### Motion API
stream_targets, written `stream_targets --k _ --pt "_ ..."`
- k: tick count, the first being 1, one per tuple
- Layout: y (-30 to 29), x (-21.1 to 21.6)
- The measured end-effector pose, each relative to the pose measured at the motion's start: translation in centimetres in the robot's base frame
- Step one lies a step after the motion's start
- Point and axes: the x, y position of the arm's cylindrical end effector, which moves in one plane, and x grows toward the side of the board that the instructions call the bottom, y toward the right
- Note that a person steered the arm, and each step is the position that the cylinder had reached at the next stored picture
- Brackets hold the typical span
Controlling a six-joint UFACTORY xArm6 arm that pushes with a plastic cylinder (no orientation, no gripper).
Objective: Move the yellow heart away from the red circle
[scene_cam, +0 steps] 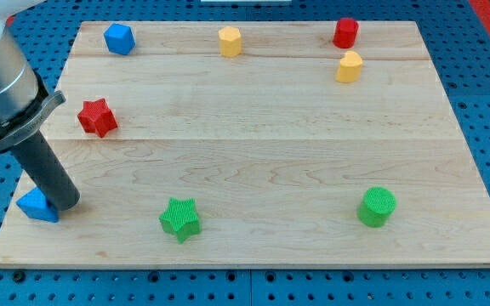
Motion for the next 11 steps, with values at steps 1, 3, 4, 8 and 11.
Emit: stream_targets --k 1,3,4,8,11 --pt "5.4 -6.0" --pt "21.4 -20.8" --pt "29.6 -24.0" --pt "39.5 -23.8" --pt "41.2 -15.4"
